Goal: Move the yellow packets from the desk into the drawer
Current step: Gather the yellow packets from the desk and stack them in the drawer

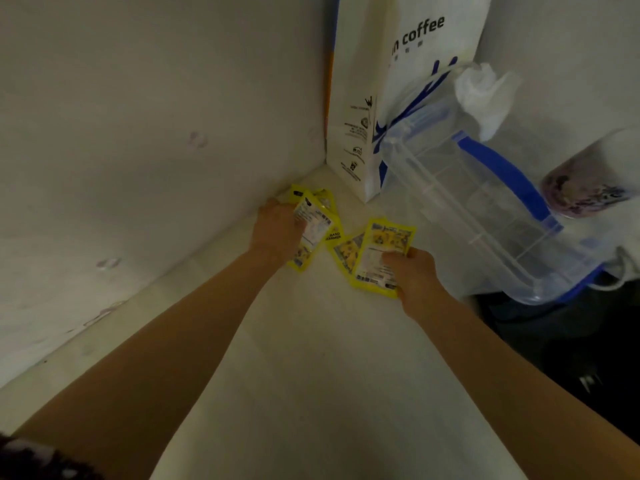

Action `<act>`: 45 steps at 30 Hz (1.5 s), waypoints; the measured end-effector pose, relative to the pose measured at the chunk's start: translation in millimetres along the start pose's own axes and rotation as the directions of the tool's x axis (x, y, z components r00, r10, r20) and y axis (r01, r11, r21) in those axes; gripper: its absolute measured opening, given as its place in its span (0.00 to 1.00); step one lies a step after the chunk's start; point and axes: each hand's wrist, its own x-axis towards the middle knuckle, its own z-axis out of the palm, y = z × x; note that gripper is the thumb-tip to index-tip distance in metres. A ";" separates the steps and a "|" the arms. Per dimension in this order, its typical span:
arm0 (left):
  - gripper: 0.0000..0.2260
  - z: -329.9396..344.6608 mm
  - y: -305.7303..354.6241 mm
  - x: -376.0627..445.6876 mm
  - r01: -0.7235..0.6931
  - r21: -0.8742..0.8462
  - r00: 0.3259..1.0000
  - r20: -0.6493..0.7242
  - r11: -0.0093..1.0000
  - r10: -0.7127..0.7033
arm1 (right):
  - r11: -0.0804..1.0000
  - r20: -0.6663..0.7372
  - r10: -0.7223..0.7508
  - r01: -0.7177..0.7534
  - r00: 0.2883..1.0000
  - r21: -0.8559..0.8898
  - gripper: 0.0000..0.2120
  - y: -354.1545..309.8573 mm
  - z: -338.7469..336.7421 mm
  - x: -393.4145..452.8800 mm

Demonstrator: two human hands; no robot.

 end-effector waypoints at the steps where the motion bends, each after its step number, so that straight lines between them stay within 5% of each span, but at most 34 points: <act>1: 0.11 -1.1 -0.4 1.3 0.051 -0.127 0.998 -0.021 0.991 -0.055 | 1.000 -0.004 -0.005 0.005 1.000 -0.007 0.10 0.9 -1.9 -0.4; 5: 0.10 -7.9 9.0 5.5 0.249 -0.522 0.962 0.035 0.816 -0.271 | 0.996 -0.020 -0.042 0.040 0.999 -0.079 0.06 5.0 -5.7 1.4; 16: 0.11 9.2 15.1 -2.0 0.412 -0.586 0.897 0.129 0.698 -0.422 | 0.990 -0.047 -0.106 0.101 0.993 -0.101 0.09 11.6 -17.7 -6.1; 26: 0.07 9.2 -13.0 -104.1 0.380 -0.729 0.910 0.184 0.569 -0.372 | 0.995 0.087 -0.094 0.097 0.992 -0.032 0.10 47.6 -40.7 -50.5; 33: 0.05 21.7 -29.1 -195.1 0.396 -0.782 0.886 0.188 0.482 -0.424 | 0.983 0.159 -0.102 0.124 0.982 -0.138 0.07 89.6 -62.1 -109.5; 45: 0.06 22.2 -61.4 -327.6 0.362 -0.818 0.919 0.233 0.447 -0.319 | 0.964 -0.015 -0.143 0.135 0.990 -0.230 0.09 191.0 -62.0 -225.6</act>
